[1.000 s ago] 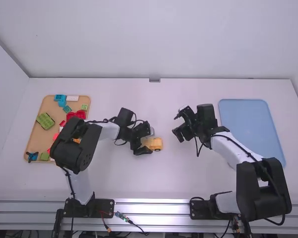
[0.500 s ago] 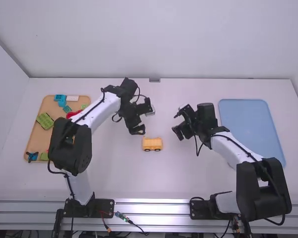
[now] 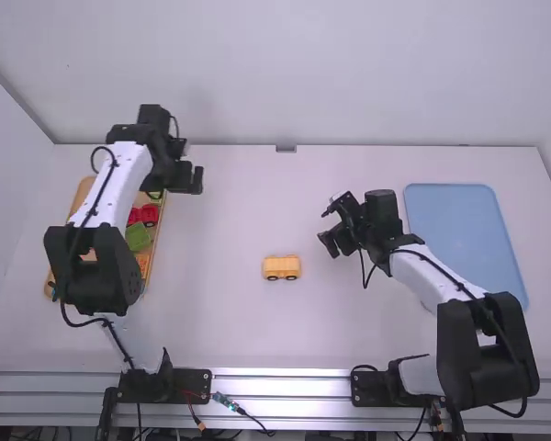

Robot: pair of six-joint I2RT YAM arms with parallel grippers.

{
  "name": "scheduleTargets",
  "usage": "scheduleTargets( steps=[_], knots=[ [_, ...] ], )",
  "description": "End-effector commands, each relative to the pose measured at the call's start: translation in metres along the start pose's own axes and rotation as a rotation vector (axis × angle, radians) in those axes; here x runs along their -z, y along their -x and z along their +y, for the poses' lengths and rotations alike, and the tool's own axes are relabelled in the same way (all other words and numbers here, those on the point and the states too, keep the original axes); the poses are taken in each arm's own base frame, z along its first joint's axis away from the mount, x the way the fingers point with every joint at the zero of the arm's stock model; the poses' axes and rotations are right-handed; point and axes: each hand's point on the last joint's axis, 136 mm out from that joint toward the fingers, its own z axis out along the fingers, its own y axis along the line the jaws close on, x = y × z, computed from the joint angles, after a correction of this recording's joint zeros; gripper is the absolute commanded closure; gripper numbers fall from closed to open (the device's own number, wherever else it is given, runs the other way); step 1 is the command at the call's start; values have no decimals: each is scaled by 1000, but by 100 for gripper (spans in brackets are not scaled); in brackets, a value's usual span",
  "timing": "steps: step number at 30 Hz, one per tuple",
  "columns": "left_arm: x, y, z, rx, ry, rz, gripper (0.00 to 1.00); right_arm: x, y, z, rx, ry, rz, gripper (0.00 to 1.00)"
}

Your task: Assemble lego blocks to make yellow taxi

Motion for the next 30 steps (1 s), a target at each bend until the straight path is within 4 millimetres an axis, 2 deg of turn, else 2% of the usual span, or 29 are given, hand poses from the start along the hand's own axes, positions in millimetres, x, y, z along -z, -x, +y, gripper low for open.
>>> scheduleTargets(
  steps=[1, 4, 10, 15, 19, 22, 28, 30],
  knots=[
    [-3, -18, 23, 137, 22, 33, 1, 4, 7, -1, 5, -11, -22, 0],
    [-18, -29, 44, 146, 36, 51, 1, 4, 12, -3, 6, -18, -41, 0],
    [-38, -48, 65, 185, 53, 71, 1, 6, 32, -12, -13, -55, -122, 0],
    [-26, -64, 88, 309, 198, 32, 1, 8, 43, -16, 1, -70, -162, 0],
    [-14, -77, 85, 292, 197, -17, 1, 10, 49, -18, 4, -73, -167, 0],
    [-8, -92, 73, 197, 153, -37, 1, 12, 53, -19, 12, -76, -170, 0],
    [-3, -118, 100, 199, 336, -22, 1, 15, 62, -23, 21, -88, -198, 0],
    [-5, -122, 103, 198, 360, -9, 1, 16, 65, -26, 21, -97, -210, 0]
  ],
)
